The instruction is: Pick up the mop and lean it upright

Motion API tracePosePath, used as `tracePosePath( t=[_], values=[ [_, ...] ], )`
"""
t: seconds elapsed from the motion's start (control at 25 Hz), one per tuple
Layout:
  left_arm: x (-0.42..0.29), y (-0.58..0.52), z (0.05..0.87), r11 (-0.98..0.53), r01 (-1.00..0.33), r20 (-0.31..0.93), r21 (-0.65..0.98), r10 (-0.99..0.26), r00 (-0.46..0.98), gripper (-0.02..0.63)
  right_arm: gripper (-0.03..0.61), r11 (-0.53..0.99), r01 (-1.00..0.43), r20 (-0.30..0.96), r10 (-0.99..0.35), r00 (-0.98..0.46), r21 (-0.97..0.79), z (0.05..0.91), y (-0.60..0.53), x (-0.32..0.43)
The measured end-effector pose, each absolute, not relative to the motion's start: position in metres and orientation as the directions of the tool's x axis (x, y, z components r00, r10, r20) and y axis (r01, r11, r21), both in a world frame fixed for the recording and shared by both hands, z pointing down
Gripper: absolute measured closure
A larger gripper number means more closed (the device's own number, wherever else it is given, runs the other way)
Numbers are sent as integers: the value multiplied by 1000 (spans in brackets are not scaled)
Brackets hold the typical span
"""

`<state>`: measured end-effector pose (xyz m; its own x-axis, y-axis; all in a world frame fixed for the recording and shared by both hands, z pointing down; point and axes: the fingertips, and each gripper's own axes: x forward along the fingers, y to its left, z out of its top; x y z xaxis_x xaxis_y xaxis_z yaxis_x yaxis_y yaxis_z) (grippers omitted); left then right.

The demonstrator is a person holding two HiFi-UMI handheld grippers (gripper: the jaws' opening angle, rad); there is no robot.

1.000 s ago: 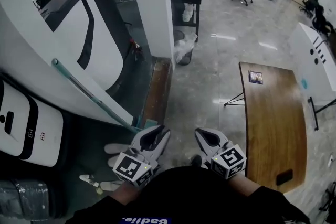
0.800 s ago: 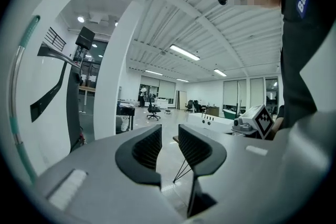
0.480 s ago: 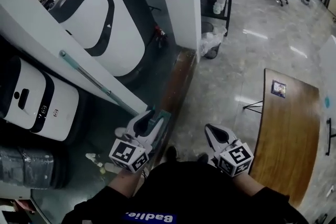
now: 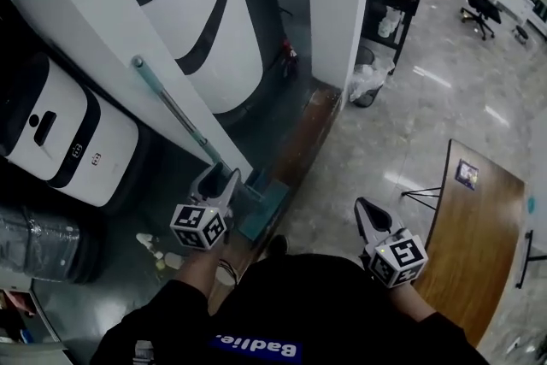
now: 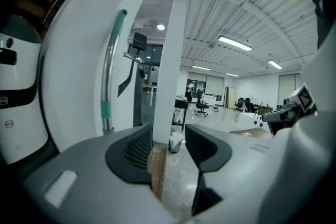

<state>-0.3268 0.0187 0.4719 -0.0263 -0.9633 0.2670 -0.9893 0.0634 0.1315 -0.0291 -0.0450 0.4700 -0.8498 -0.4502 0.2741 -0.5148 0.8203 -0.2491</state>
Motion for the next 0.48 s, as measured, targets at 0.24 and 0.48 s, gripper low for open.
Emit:
tracePosePath(
  t=[0.24,0.48],
  values=[
    [-387,20,499,148,-979,285,137,-953,-104,408,573,821,-530,320,-455,-831,-211,471,-45,-49],
    [-425,10,535,174,-975,325,136,-938,-123,408,572,807,-564,364,-479,-799,-176,477,-45,-58]
  ],
)
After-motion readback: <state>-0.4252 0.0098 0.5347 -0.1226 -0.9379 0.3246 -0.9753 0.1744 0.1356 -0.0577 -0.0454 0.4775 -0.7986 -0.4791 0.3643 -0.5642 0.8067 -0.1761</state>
